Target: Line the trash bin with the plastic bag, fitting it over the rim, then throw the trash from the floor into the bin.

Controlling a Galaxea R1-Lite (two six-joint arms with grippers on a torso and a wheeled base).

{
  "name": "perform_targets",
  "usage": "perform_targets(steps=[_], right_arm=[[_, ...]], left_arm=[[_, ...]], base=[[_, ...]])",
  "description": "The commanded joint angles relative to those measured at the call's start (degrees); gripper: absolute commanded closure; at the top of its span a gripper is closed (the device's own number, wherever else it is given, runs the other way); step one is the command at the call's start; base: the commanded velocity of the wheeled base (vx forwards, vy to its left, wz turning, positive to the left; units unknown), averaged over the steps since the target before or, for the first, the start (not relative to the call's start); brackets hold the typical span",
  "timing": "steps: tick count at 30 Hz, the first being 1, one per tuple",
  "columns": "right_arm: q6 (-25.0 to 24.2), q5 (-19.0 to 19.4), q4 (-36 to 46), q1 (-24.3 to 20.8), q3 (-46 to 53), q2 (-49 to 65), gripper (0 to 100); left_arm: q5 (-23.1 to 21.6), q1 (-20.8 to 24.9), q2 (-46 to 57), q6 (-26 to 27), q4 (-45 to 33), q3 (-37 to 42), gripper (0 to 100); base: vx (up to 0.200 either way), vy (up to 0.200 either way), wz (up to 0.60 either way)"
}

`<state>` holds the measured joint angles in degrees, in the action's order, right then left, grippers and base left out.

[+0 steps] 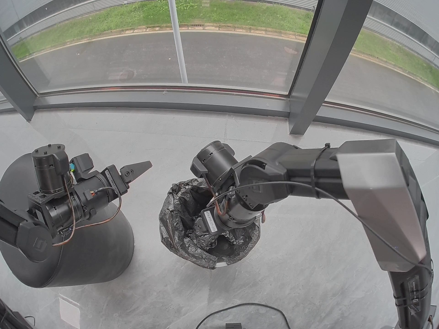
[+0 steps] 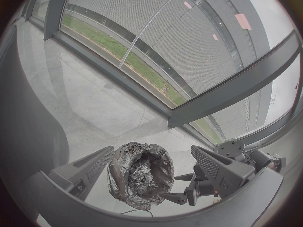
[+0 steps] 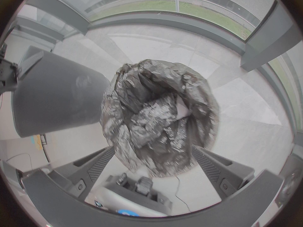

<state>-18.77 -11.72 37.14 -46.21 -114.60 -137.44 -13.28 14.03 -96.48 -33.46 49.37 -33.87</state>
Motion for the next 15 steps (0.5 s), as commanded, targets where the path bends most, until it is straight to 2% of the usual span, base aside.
perform_targets(steps=[1,3,4,5,8,10,11,13,15], right_arm=[[2.4,-2.0,14.6,2.4,0.0,9.1,0],[3.2,-2.5,23.7,4.6,0.0,11.7,0],[3.2,-2.5,23.7,4.6,0.0,11.7,0],[2.8,-3.1,30.0,6.2,0.0,13.6,0],[-0.4,-5.9,46.2,11.6,0.0,17.5,0],[-2.9,-6.9,52.9,13.8,0.0,19.7,0],[-2.9,-6.9,52.9,13.8,0.0,19.7,0],[-7.6,-7.6,52.9,17.5,0.0,23.6,0],[-8.1,-7.6,52.9,20.0,0.0,28.7,0]], left_arm=[[0.1,1.8,4.3,0.2,2.1,2.6,0],[0.1,2.4,5.8,0.2,2.0,3.1,0],[0.1,2.4,5.8,0.2,2.0,3.1,0],[0.2,2.8,6.8,0.2,2.0,3.5,0],[0.2,2.5,11.2,0.2,1.5,3.9,0],[0.2,2.1,14.2,0.3,0.8,4.9,0],[0.2,2.1,14.2,0.3,0.8,4.9,0],[0.1,0.6,19.9,0.3,-0.8,7.2,0],[-0.3,-1.3,24.1,0.5,-2.7,8.9,0]], base=[[0.0,0.0,0.0],[0.0,0.0,0.0],[0.0,0.0,0.0],[0.0,0.0,0.0],[0.0,0.0,0.0],[0.0,0.0,0.0],[0.0,0.0,0.0],[0.0,0.0,0.0],[0.0,0.0,0.0]])
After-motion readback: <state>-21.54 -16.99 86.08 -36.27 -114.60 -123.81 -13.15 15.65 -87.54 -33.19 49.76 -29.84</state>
